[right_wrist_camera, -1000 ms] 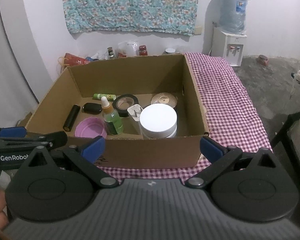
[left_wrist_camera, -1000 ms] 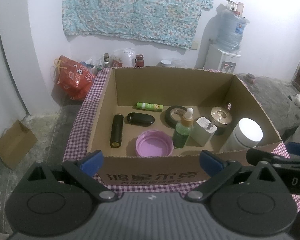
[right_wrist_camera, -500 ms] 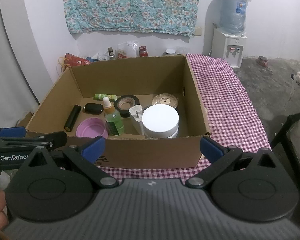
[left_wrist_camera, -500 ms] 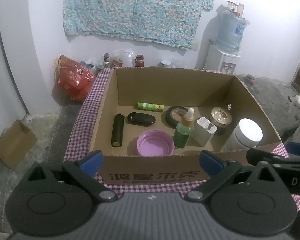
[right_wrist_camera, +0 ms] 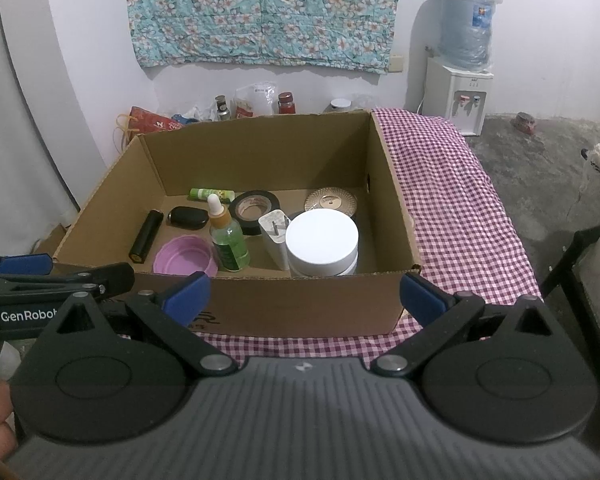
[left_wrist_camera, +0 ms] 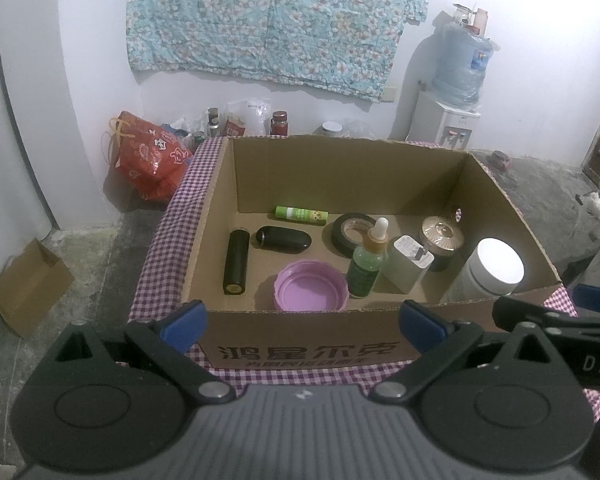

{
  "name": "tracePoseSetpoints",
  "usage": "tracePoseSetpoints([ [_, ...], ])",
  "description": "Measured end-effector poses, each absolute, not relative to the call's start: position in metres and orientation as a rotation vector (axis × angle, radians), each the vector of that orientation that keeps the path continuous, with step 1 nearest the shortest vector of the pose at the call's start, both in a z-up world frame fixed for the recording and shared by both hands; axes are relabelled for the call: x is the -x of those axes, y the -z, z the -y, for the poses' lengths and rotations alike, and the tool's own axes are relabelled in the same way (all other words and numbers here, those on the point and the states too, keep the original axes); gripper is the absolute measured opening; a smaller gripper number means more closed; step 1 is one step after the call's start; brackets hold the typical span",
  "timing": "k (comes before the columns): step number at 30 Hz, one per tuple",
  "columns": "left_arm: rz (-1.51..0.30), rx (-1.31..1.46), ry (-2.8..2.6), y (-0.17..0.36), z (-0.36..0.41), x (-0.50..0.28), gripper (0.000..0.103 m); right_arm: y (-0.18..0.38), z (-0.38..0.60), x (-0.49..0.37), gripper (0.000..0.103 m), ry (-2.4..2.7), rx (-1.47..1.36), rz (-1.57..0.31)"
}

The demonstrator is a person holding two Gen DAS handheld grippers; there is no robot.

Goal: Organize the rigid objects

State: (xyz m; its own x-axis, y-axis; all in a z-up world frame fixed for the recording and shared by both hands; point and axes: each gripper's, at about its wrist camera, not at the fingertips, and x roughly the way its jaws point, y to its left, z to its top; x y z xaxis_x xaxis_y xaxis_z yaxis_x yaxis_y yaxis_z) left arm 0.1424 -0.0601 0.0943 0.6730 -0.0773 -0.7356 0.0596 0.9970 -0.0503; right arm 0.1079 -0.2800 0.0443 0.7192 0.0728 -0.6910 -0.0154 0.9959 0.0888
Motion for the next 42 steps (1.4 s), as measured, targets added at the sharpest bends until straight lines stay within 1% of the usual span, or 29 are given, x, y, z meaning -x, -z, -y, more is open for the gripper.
tracePoseSetpoints([
  [42, -0.82, 0.019, 0.079, -0.0982, 0.0583, -0.139, 0.102, -0.0501, 0.2787, -0.1065, 0.101, -0.048, -0.081, -0.764],
])
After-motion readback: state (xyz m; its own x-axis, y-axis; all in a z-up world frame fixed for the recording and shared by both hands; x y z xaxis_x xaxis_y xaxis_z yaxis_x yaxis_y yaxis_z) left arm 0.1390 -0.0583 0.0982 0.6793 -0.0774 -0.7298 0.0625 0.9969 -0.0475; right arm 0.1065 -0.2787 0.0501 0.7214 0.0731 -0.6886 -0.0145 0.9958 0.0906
